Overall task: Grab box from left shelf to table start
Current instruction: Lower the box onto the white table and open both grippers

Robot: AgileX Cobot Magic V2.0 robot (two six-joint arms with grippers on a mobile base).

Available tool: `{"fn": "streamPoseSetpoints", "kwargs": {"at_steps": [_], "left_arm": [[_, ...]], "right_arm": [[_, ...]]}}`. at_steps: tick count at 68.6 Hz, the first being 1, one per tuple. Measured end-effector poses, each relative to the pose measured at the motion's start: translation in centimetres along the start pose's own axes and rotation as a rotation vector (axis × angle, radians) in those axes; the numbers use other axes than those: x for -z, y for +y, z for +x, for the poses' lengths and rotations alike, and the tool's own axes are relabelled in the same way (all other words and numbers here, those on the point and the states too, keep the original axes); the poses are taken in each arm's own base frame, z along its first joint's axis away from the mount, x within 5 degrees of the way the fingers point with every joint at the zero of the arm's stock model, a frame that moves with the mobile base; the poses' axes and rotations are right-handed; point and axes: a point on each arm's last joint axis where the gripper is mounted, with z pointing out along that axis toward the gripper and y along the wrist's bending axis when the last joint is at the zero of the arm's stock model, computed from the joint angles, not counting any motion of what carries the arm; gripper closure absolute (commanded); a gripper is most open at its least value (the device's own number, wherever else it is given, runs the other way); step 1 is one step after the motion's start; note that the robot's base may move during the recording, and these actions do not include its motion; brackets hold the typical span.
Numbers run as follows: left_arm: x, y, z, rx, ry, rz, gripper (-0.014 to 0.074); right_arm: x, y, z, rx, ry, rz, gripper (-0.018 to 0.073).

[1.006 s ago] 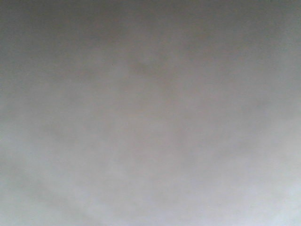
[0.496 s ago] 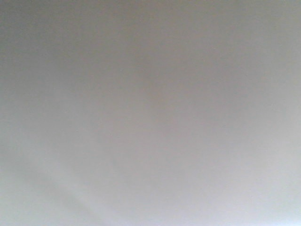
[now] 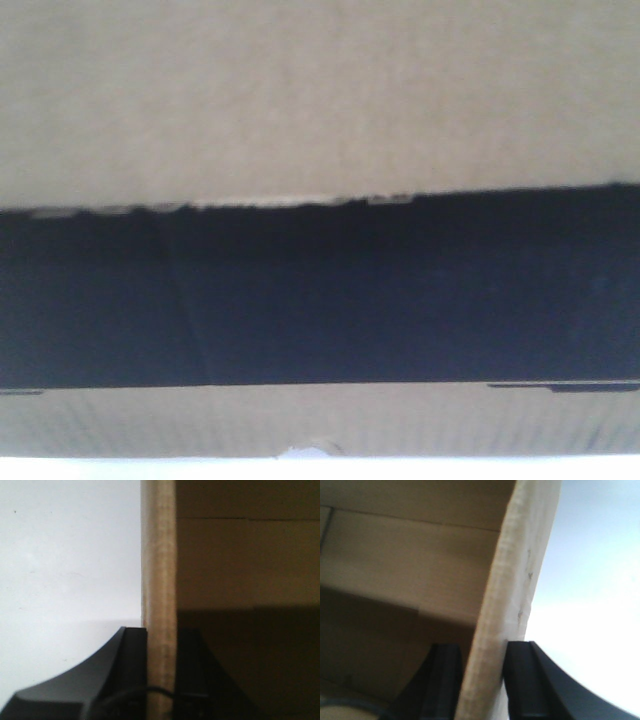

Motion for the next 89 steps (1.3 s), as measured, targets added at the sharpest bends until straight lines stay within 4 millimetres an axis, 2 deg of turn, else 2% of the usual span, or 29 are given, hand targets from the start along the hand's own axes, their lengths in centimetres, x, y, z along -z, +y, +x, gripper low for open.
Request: {"fn": "streamPoseSetpoints", "kwargs": {"at_steps": [12,17,36,48,56,61,67,77,80,84,89], "left_arm": [[-4.6,-0.1,-2.5,0.003,0.115,-0.022,0.0688],[-7.2,-0.1,-3.2,-0.001,0.165,-0.039,0.0688],[-13.6,-0.1,-4.3,-0.004,0.226,-0.054,0.0688],[-15.9,0.0,-4.3,-0.003,0.254,-0.062,0.0688],[-16.4,0.0,-4.3,-0.004,0.267,-0.065,0.0688],[-16.5,0.0,-4.2,-0.004,0.27,-0.065,0.0678],[-16.6,0.0,-4.3,-0.004,0.269,-0.065,0.0599],[-16.6,0.1,-4.3,-0.015,0.259,-0.075,0.0342],[-16.6,0.2,-4.5,-0.021,0.245,-0.08,0.0241],[-16.6,0.2,-4.6,-0.025,0.238,-0.082,0.017],[-16.5,0.2,-4.6,-0.028,0.238,-0.083,0.0099]], "right_arm": [[-4.6,-1.5,-2.4,-0.023,0.122,0.041,0.0496],[-6.8,-2.2,-3.1,-0.035,0.165,0.049,0.0496],[-13.6,-4.1,-4.9,-0.06,0.211,0.079,0.0496],[-16.6,-4.9,-5.1,-0.069,0.24,0.086,0.0496],[-17.1,-5.1,-5.1,-0.072,0.251,0.087,0.0495],[-17.1,-5.1,-5.1,-0.07,0.251,0.087,0.0457],[-17.1,-5.1,-5.1,-0.07,0.251,0.087,0.0354],[-17.1,-5.0,-5.0,-0.071,0.26,0.085,0.0104],[-17.0,-5.0,-5.1,-0.072,0.256,0.083,0.0018],[-16.9,-5.0,-5.1,-0.07,0.254,0.085,-0.0073],[-16.8,-5.0,-5.1,-0.065,0.256,0.09,-0.0071]]}}
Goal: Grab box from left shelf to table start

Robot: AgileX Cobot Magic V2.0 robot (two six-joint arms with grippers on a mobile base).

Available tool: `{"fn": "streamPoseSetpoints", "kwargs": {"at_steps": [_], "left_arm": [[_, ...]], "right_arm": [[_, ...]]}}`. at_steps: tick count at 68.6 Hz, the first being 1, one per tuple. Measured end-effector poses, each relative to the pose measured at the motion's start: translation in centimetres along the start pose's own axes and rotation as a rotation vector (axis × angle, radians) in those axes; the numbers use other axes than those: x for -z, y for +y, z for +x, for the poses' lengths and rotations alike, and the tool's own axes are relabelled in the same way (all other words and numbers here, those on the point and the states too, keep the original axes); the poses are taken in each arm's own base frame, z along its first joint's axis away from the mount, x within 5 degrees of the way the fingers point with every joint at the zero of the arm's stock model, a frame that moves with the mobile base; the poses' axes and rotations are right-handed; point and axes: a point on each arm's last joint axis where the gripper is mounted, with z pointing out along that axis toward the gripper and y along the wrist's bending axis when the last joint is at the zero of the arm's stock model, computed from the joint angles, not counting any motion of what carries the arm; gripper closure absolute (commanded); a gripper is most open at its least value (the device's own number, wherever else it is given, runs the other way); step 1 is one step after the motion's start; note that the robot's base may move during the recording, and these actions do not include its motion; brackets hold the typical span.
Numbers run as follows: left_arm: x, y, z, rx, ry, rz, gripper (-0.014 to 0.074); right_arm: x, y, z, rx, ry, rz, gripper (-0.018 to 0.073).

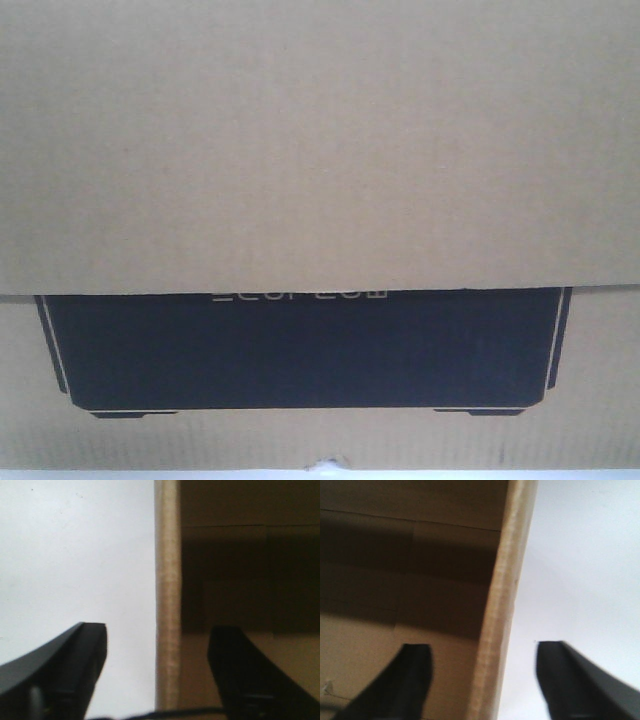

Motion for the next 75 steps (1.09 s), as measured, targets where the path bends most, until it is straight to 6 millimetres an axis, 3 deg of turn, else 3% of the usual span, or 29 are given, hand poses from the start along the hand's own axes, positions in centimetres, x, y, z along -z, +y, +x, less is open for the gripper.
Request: {"fn": "streamPoseSetpoints", "kwargs": {"at_steps": [15,25,43,53,61,69,73,75], "left_arm": [[0.1,0.0,0.0,-0.001,-0.001,0.0,0.0053],[1.1,0.0,-0.5,0.006,-0.007,0.007,0.0056],[8.1,0.3,-0.5,0.018,-0.166,0.025,0.008],[12.8,0.7,1.4,0.023,-0.285,0.035,0.0225],[15.7,1.1,3.9,0.022,-0.367,0.031,0.044],[16.5,1.7,7.1,0.013,-0.396,0.004,0.0639],[16.6,1.9,8.9,0.009,-0.411,-0.005,0.0705],[16.5,2.0,9.7,0.007,-0.422,-0.008,0.0692]], "right_arm": [[0.6,0.0,0.2,0.014,-0.001,0.013,-0.0071],[2.7,0.3,0.3,0.024,-0.059,0.014,-0.007],[8.8,1.2,1.2,0.054,-0.238,0.015,-0.0021],[12.3,1.7,2.9,0.069,-0.341,0.015,0.0153],[14.7,2.0,4.7,0.082,-0.415,0.023,0.0362],[15.4,2.0,7.3,0.088,-0.46,0.036,0.0505],[15.0,1.9,8.7,0.087,-0.469,0.038,0.05],[14.8,1.8,9.4,0.086,-0.477,0.04,0.0501]]}}
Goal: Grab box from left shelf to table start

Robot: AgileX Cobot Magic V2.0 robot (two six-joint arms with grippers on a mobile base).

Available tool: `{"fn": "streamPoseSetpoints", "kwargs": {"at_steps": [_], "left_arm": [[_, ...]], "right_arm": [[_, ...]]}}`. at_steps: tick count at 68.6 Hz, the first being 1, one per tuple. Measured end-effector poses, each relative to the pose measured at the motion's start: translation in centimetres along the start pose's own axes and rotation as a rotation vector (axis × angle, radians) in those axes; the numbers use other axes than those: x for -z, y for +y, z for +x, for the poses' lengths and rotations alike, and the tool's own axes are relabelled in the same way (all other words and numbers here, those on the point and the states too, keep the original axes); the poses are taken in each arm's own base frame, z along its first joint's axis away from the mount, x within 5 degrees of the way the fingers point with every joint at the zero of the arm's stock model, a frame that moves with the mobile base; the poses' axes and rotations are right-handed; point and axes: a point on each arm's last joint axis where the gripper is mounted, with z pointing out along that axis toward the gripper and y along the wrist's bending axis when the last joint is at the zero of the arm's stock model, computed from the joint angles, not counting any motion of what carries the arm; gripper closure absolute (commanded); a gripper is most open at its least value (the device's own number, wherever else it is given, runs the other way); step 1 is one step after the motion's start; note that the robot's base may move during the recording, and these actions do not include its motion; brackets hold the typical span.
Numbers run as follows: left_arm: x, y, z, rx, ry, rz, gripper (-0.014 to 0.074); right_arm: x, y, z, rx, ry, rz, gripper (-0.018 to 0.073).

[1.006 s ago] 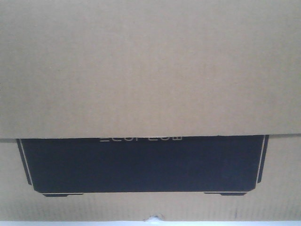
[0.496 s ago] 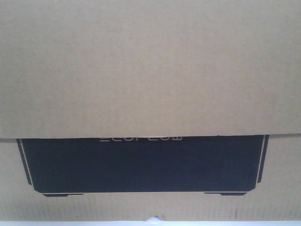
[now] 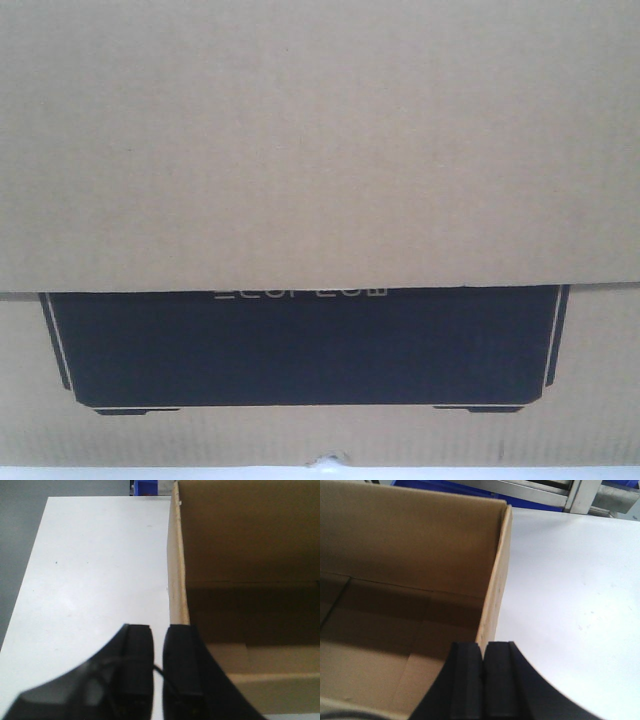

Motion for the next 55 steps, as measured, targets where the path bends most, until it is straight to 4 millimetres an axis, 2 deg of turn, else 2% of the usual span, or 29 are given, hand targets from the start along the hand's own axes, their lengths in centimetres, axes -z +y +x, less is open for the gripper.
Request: {"fn": "streamPoseSetpoints", "kwargs": {"at_steps": [11,25,32,44,55], "left_arm": [[0.9,0.4,4.7,-0.008,-0.072,0.002,0.0696],[1.0,0.7,10.7,-0.008,-0.201,0.018,0.0696],[0.7,0.8,13.2,-0.008,-0.278,0.027,0.0696],[0.0,0.8,16.3,-0.007,-0.402,0.041,0.0696],[-1.1,0.7,16.9,-0.006,-0.402,0.049,0.0696]], "right_arm": [[0.8,0.1,4.8,-0.002,-0.064,0.01,0.0501],[1.1,0.1,11.3,-0.002,-0.139,0.018,0.0501],[1.3,0.2,13.6,0.0,-0.191,0.021,0.0501],[1.6,0.2,16.8,0.006,-0.317,0.027,0.0501],[1.5,0.1,17.9,0.008,-0.394,0.032,0.0501]]}}
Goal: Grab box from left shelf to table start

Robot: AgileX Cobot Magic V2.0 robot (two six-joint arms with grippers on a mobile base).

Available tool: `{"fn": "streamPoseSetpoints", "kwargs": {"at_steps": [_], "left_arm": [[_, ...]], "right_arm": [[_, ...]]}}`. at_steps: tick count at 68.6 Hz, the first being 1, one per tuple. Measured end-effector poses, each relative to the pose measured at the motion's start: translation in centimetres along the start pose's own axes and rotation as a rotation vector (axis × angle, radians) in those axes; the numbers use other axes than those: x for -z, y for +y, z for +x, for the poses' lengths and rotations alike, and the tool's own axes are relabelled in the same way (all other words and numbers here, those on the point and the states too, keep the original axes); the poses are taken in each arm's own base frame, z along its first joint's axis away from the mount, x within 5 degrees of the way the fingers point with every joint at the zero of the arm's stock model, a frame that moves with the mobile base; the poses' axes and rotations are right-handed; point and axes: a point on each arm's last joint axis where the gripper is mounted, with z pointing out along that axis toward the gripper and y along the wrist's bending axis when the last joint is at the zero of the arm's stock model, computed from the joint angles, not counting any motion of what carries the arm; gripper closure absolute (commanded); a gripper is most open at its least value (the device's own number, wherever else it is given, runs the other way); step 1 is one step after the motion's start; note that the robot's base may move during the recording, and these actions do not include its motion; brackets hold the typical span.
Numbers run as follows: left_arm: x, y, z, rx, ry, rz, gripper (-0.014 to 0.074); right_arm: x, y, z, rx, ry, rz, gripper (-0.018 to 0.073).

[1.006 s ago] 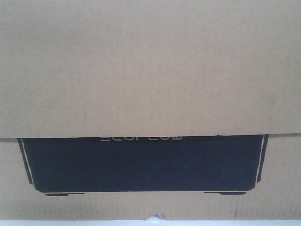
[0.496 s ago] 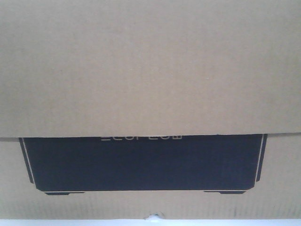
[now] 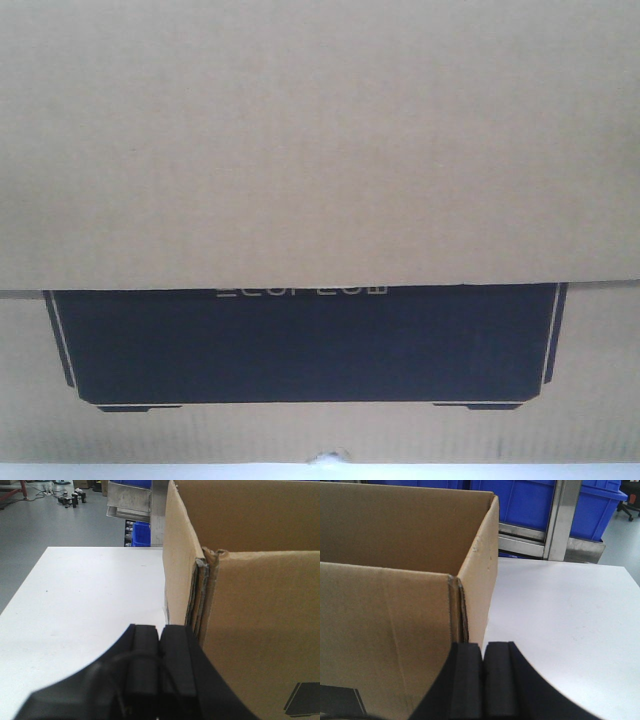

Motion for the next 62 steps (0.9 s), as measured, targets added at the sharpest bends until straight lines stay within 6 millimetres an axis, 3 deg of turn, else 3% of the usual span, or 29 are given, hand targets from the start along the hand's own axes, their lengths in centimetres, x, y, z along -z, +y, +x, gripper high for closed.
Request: {"fn": "streamPoseSetpoints", "kwargs": {"at_steps": [62], "left_arm": [[-0.03,-0.07,-0.38,0.002,-0.047,0.007,0.0696]], "right_arm": [[-0.12,-0.04,-0.06,0.0,-0.028,0.003,0.0501]]}}
